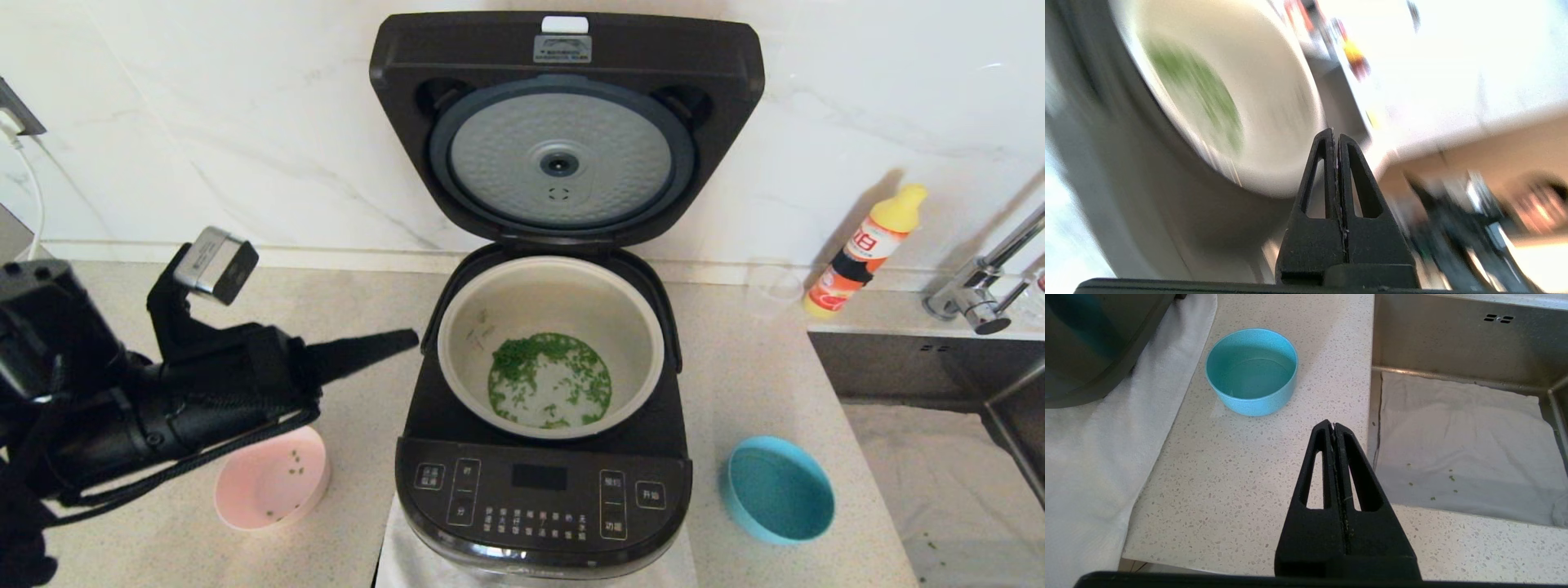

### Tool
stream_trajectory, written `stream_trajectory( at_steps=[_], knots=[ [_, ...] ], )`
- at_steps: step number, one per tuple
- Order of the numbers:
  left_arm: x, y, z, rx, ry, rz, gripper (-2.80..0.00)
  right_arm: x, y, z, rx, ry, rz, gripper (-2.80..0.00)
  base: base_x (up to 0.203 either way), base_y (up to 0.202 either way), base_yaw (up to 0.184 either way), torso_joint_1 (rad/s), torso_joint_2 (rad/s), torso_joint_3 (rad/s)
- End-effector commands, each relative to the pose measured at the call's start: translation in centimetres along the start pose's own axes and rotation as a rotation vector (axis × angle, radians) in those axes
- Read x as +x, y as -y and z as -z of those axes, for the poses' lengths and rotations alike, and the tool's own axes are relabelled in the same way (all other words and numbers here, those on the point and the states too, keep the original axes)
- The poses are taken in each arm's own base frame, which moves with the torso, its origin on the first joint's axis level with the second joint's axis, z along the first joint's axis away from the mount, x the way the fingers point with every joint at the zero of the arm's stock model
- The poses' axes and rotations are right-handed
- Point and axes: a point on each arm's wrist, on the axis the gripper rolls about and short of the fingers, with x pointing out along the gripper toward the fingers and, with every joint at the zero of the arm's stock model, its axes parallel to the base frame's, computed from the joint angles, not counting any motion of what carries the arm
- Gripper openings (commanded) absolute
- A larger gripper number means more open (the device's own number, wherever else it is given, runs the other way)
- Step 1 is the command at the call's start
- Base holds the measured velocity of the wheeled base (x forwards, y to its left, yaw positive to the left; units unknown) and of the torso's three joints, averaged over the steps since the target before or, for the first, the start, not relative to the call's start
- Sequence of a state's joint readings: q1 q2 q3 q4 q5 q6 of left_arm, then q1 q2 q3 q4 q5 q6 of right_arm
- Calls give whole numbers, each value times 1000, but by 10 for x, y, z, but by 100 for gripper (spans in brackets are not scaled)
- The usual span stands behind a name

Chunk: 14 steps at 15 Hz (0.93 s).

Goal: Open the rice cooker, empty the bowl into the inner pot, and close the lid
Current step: Close the rice cooker

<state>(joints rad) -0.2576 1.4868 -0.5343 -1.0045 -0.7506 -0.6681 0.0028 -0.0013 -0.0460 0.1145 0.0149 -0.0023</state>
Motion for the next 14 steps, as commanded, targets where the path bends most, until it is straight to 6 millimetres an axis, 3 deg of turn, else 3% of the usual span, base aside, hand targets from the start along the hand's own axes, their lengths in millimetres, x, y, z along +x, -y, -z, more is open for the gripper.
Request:
stream_trajectory(
  at_steps=[1,4,8,14],
  knots=[
    [22,-21,-23,11,70,-61,-280,0,0,0,-1,0,-1,-280,0,0,0,0,0,0],
    [33,-40,-58,61,161,-93,-280,0,0,0,-1,0,-1,-280,0,0,0,0,0,0],
    [49,-41,-102,148,247,-56,-280,0,0,0,-1,0,-1,-280,0,0,0,0,0,0],
    [69,-40,-141,239,324,1,-280,0,0,0,-1,0,-1,-280,0,0,0,0,0,0]
  ],
)
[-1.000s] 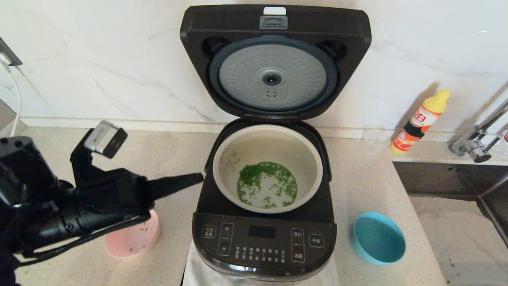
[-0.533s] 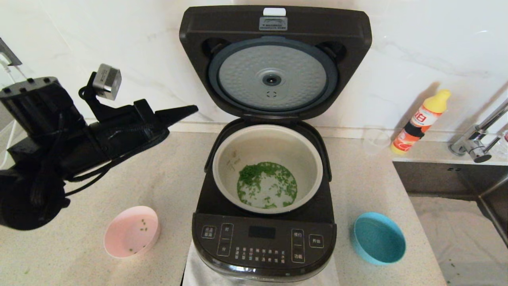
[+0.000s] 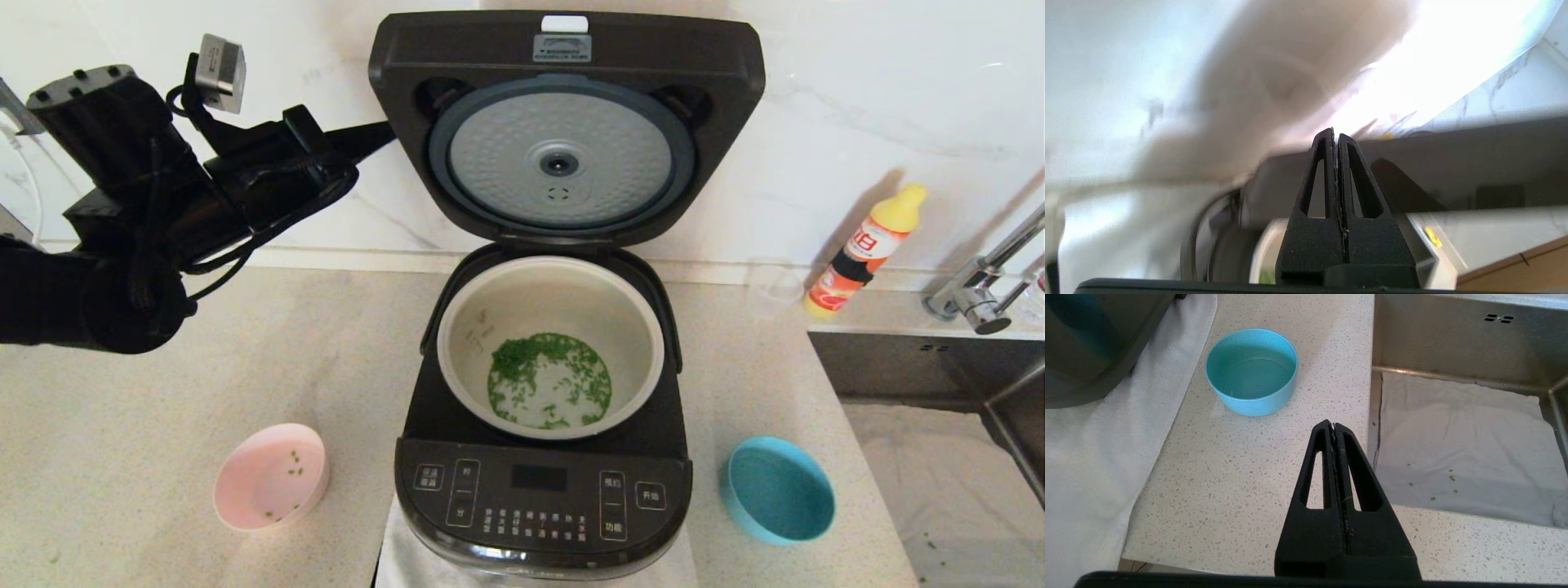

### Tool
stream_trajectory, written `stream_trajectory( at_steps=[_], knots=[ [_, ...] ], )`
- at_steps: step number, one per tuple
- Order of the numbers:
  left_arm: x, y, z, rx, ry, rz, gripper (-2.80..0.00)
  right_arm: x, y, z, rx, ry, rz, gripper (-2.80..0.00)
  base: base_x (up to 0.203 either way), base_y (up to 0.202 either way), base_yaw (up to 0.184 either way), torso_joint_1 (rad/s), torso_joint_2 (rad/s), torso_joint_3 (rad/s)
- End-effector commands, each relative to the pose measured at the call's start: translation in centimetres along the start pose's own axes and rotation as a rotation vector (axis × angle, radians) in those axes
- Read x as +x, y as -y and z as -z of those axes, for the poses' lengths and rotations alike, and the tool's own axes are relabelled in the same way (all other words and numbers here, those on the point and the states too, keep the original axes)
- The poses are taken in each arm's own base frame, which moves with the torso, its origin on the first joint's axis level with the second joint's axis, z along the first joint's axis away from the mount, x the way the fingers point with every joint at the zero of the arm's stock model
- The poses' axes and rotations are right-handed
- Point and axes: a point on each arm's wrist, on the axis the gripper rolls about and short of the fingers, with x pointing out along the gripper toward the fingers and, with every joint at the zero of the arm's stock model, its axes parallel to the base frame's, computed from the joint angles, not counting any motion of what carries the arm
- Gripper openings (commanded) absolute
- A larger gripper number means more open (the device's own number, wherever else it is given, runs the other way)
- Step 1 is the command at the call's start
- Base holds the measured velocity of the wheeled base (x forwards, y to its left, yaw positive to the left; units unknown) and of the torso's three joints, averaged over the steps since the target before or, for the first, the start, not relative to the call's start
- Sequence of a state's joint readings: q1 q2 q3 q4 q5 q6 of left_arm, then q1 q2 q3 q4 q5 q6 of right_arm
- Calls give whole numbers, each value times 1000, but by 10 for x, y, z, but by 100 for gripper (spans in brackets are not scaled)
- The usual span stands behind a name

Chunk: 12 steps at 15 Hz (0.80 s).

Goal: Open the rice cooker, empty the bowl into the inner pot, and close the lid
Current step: Close the rice cooker

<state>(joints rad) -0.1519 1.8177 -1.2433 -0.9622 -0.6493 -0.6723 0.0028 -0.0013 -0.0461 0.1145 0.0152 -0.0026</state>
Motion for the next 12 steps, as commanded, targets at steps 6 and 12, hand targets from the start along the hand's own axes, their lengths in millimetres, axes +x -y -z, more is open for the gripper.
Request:
stream_trajectory(
  at_steps=[6,12],
  knots=[
    [32,-9,-27,53,60,45,-280,0,0,0,0,0,0,-280,0,0,0,0,0,0],
    [50,-17,-36,77,85,68,-280,0,0,0,0,0,0,-280,0,0,0,0,0,0]
  ],
)
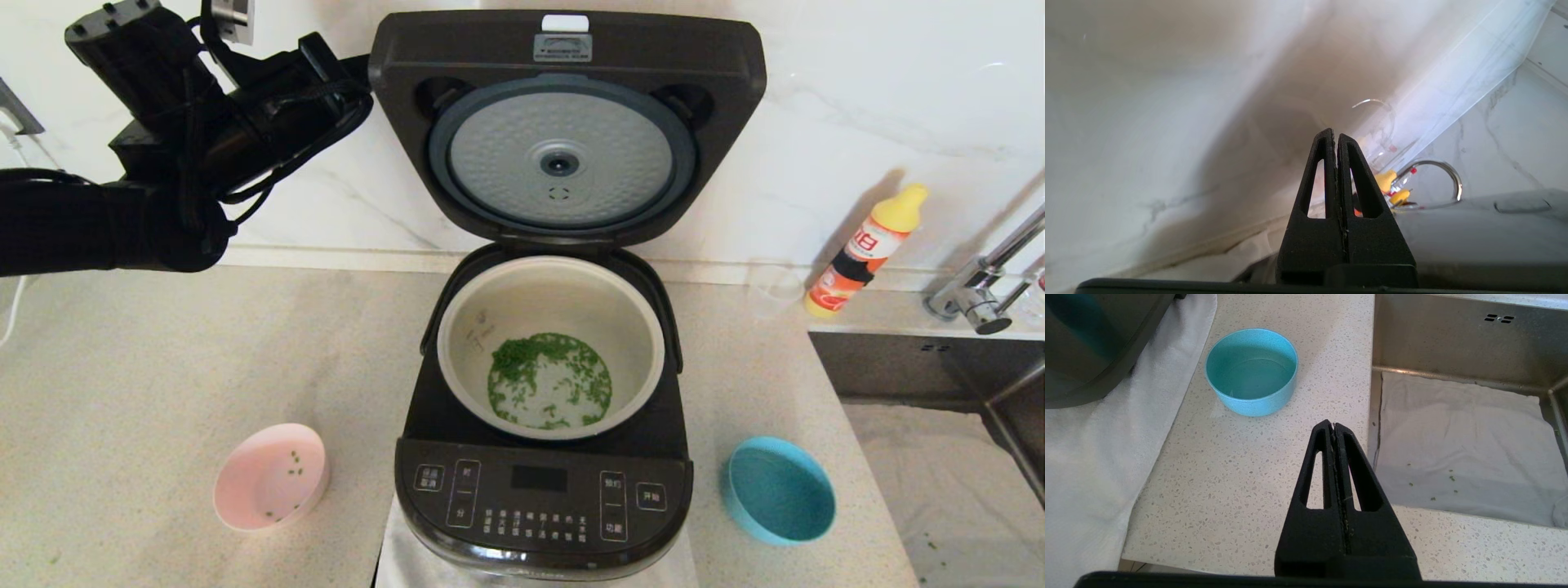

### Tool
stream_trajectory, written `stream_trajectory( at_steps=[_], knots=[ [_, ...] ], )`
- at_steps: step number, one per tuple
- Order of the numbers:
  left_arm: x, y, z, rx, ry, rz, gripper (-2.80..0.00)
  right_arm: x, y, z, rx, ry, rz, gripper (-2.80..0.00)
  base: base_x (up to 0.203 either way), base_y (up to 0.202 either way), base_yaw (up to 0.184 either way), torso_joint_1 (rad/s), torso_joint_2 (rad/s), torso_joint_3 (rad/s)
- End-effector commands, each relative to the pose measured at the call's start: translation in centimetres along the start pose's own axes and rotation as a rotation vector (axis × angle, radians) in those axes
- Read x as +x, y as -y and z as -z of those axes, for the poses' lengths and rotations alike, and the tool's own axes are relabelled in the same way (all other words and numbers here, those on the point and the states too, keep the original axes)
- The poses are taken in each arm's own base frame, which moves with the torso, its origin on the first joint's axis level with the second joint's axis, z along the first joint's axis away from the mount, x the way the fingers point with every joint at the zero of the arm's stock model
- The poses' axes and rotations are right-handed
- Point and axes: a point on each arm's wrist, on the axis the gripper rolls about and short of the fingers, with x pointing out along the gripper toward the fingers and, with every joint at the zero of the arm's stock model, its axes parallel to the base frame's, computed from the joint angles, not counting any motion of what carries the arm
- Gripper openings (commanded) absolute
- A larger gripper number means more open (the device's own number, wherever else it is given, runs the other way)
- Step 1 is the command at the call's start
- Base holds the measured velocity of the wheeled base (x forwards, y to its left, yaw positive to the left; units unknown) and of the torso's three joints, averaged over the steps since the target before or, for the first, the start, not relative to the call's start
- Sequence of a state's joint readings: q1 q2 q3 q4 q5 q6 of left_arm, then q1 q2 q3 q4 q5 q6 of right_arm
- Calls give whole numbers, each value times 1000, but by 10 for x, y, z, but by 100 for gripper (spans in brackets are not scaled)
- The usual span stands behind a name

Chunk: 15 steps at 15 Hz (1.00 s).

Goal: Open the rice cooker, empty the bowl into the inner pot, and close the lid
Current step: Close the rice cooker

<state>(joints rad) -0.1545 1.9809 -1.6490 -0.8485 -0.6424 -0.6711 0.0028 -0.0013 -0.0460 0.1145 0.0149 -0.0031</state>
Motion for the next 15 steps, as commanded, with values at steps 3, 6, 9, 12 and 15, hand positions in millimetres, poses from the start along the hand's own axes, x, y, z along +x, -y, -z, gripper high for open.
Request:
stream_trajectory(
  at_steps=[3,6,9,12,15],
  knots=[
    [18,-1,-3,5,9,35,-280,0,0,0,0,0,-1,-280,0,0,0,0,0,0],
    [32,12,-1,-8,2,76,-280,0,0,0,0,0,-1,-280,0,0,0,0,0,0],
    [36,9,9,-24,-11,75,-280,0,0,0,0,0,-1,-280,0,0,0,0,0,0],
    [37,8,10,-29,-16,74,-280,0,0,0,0,0,-1,-280,0,0,0,0,0,0],
    [29,13,11,-50,-38,62,-280,0,0,0,0,0,-1,-280,0,0,0,0,0,0]
  ],
)
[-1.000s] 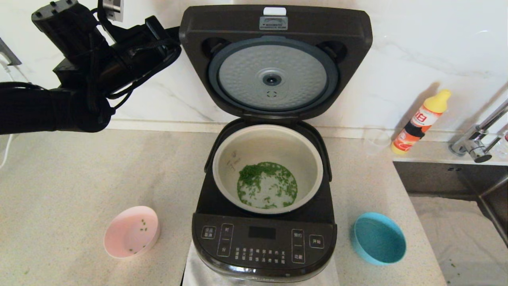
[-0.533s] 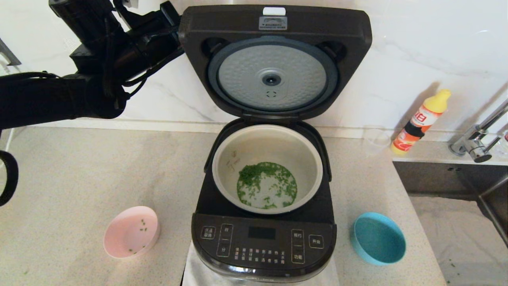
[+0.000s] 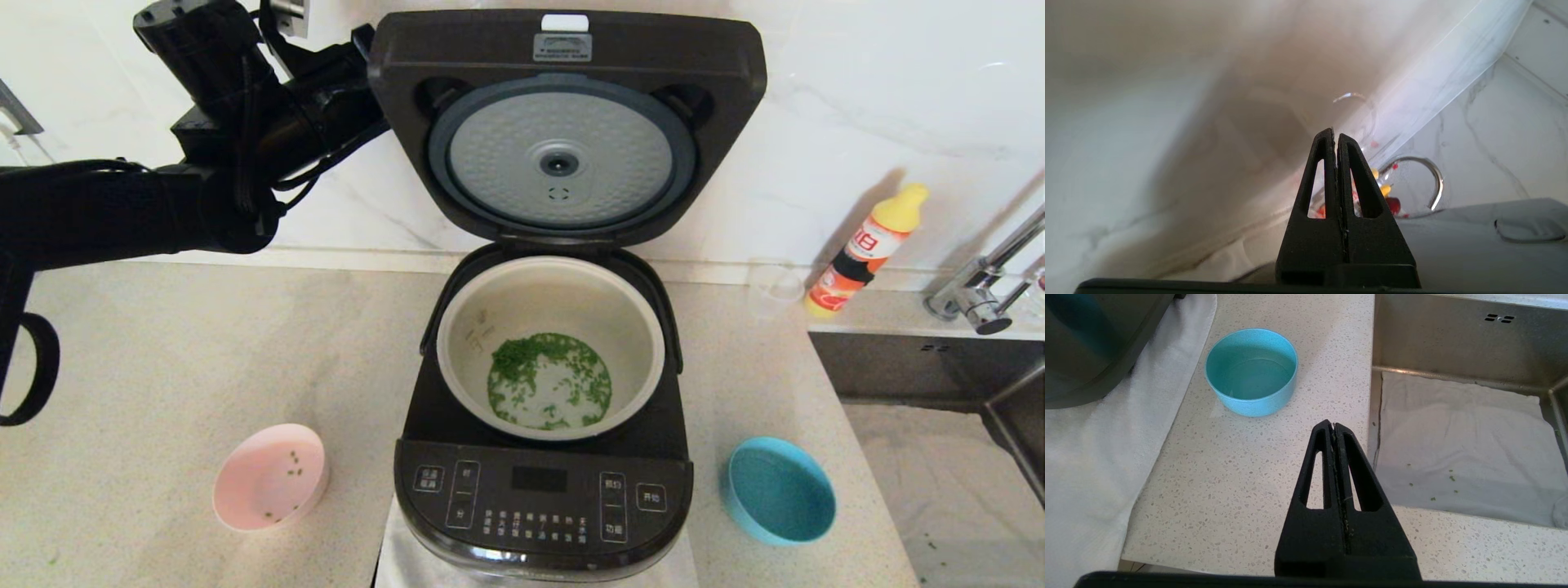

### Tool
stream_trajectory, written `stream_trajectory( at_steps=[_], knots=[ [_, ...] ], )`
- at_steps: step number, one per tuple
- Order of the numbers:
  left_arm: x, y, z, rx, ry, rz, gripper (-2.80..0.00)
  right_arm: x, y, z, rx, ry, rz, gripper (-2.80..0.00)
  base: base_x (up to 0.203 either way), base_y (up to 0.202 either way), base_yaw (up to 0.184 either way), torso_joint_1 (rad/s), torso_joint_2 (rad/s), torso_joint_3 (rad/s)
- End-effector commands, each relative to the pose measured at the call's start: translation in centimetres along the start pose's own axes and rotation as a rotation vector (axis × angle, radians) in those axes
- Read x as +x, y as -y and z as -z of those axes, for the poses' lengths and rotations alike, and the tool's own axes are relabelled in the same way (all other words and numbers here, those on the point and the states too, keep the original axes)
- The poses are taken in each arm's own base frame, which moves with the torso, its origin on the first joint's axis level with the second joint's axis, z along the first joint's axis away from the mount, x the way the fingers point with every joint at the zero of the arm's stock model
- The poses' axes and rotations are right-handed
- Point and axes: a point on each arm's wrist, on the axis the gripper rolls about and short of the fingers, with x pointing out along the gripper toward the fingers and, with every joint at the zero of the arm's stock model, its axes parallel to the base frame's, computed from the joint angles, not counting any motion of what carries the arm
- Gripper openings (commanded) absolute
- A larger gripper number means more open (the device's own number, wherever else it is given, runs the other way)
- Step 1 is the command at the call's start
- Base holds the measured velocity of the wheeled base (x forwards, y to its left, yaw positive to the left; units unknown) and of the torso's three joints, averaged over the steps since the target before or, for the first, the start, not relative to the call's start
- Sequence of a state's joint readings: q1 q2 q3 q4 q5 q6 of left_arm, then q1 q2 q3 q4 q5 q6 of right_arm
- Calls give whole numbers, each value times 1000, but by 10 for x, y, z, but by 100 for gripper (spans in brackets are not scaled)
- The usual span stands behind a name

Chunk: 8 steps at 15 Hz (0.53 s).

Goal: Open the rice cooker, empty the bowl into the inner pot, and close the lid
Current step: Close the rice cooker

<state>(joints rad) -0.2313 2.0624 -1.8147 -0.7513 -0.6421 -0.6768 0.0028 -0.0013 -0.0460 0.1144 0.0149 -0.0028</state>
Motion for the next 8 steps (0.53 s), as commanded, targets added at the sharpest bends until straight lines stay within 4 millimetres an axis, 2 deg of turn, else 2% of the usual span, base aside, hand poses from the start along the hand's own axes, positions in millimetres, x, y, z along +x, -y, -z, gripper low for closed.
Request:
stream_trajectory(
  at_steps=[1,8],
  knots=[
    [-9,8,0,-17,-18,-5,-280,0,0,0,0,0,-1,-280,0,0,0,0,0,0],
    [-36,27,12,-57,-91,1,-280,0,0,0,0,0,-2,-280,0,0,0,0,0,0]
  ],
)
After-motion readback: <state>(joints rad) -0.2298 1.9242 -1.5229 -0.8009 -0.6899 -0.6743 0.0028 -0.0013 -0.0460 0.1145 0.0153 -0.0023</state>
